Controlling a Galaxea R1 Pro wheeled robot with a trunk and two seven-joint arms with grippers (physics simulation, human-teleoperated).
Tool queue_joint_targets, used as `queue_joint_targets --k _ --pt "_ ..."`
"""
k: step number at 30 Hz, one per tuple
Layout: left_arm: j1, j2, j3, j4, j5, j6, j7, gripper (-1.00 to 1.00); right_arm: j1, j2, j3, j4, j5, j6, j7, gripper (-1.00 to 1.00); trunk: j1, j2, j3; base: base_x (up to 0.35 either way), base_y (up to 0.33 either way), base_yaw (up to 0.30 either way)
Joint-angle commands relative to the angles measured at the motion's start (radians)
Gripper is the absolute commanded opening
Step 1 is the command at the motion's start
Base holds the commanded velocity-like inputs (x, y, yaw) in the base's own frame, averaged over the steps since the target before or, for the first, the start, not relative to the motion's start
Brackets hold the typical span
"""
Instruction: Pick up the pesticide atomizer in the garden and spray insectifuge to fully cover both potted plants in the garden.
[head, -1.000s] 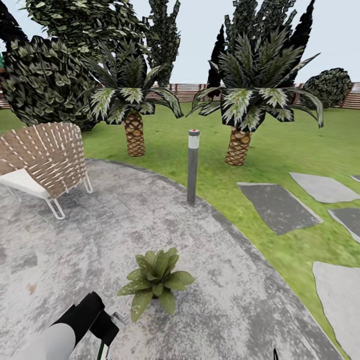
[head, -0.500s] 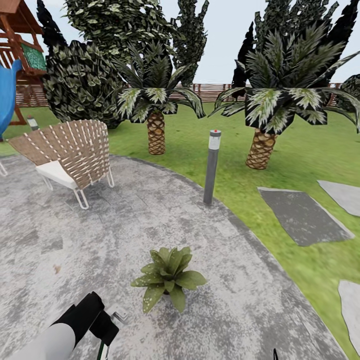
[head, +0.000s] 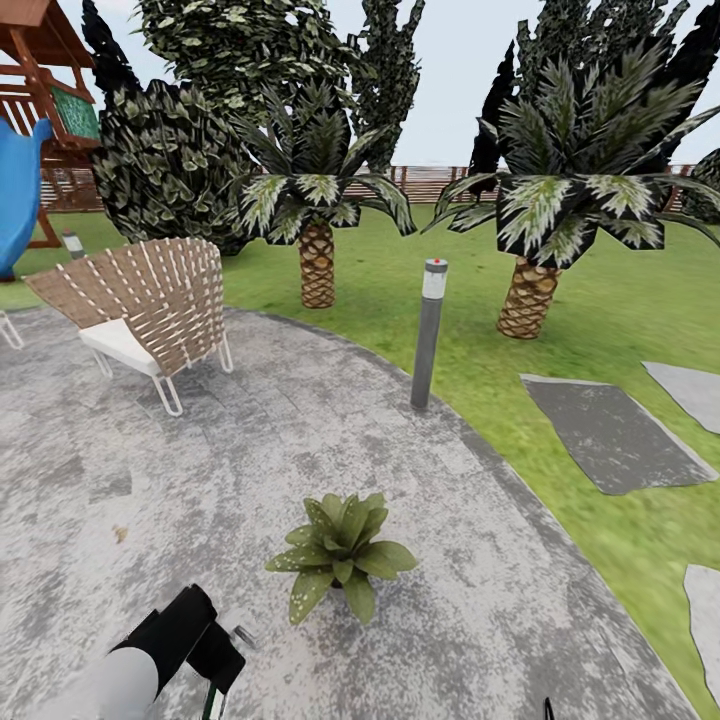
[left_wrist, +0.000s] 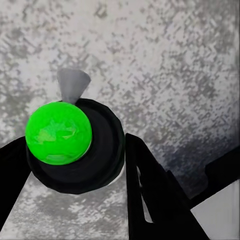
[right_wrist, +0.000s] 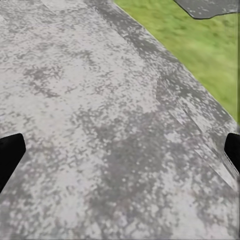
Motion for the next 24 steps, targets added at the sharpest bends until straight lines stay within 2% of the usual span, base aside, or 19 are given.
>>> queue_joint_targets --k 1,3,6,9,10,11,12,14,24 --pt "-0.005 -0.016 0.006 -0.002 -0.013 0.009 -0.006 -1.00 -0.001 -0.006 -0.003 0.000 0.011 -0.003 -0.007 1.00 0.000 0.000 -0.001 0.000 0.000 0.006" --pt "-0.012 -0.042 -0.005 -0.004 -0.042 0.014 -0.011 -1.00 -0.001 -0.010 -0.003 -0.001 0.011 -0.004 -0.007 1.00 0.000 0.000 -0.001 0.000 0.000 0.002" --pt "-0.016 -0.055 -0.012 -0.004 -0.062 0.017 -0.015 -1.00 -0.001 -0.009 -0.004 -0.002 0.012 -0.004 -0.007 1.00 0.000 0.000 -0.001 0.000 0.000 0.000" --pt "-0.016 -0.055 -0.014 -0.004 -0.062 0.019 -0.046 -1.00 -0.001 -0.006 -0.003 -0.001 0.013 -0.005 -0.007 1.00 0.000 0.000 -0.001 0.000 0.000 0.000" --pt "-0.016 -0.053 -0.014 -0.004 -0.065 0.020 -0.076 -1.00 -0.001 -0.007 -0.004 -0.003 0.012 -0.005 -0.007 1.00 0.000 0.000 -0.001 0.000 0.000 0.000" --pt "-0.060 -0.046 -0.017 -0.027 -0.083 0.073 -0.180 -1.00 -0.001 -0.008 -0.005 -0.020 0.010 -0.005 -0.006 1.00 0.000 0.000 -0.001 0.000 0.000 0.000" --pt "-0.074 -0.047 -0.018 -0.032 -0.092 0.106 -0.194 -1.00 -0.001 -0.009 -0.005 -0.022 0.010 -0.005 -0.005 1.00 0.000 0.000 -0.001 0.000 0.000 0.000" --pt "-0.082 -0.053 -0.018 -0.035 -0.108 0.145 -0.208 -1.00 -0.001 -0.011 -0.004 -0.023 0.010 -0.003 -0.005 1.00 0.000 0.000 -0.001 0.000 0.000 0.000" --pt "-0.087 -0.045 -0.018 -0.038 -0.109 0.151 -0.211 -1.00 -0.001 -0.005 -0.002 -0.020 0.011 -0.005 -0.004 1.00 0.000 0.000 -0.001 0.000 0.000 0.024"
